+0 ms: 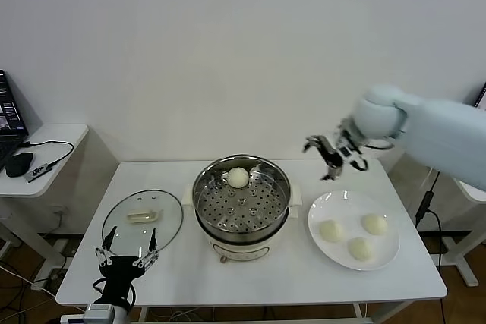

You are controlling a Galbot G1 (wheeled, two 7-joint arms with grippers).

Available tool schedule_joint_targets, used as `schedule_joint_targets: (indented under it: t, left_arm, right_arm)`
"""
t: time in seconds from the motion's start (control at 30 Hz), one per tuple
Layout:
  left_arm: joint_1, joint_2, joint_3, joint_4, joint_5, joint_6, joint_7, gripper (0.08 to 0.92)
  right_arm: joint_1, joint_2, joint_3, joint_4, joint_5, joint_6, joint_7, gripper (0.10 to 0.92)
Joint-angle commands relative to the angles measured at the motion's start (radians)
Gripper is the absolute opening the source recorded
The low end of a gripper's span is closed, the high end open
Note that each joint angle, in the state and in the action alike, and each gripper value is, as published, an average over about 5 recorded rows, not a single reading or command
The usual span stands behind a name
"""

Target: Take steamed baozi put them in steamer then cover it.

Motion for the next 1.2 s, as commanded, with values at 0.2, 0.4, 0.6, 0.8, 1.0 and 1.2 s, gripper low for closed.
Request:
schedule_joint_targets:
  t: [0.2,0.4,0.6,0.8,1.0,1.2]
  left_arm:
    - [0.016,0.000,-0.002,0.008,0.018,0.012,0.003,0.823]
    - [0.023,-0.002,-0.015,0.007,0.021,0.014,0.006,0.823]
    - [0.022,-0.002,-0.022,0.016,0.021,0.015,0.008,0.823]
    - [0.019,0.001,-0.027,0.025,0.021,0.015,0.009,0.823]
    - [0.016,0.004,-0.032,0.034,0.020,0.014,0.010,0.823]
    - [0.013,0.006,-0.036,0.042,0.019,0.013,0.011,0.823]
  right_arm:
    - [-0.459,-0.225,0.280,0.066,-0.134,-0.135,-0.007,0.823]
    - [-0.590,-0.160,0.365,-0.014,-0.175,-0.136,-0.007,0.823]
    - [-0.649,-0.099,0.394,-0.085,-0.206,-0.136,-0.007,0.823]
    - [-0.686,-0.035,0.417,-0.151,-0.214,-0.135,-0.006,0.823]
    - [-0.704,0.034,0.440,-0.221,-0.215,-0.130,0.000,0.823]
    - [-0.710,0.083,0.448,-0.268,-0.223,-0.129,0.006,0.823]
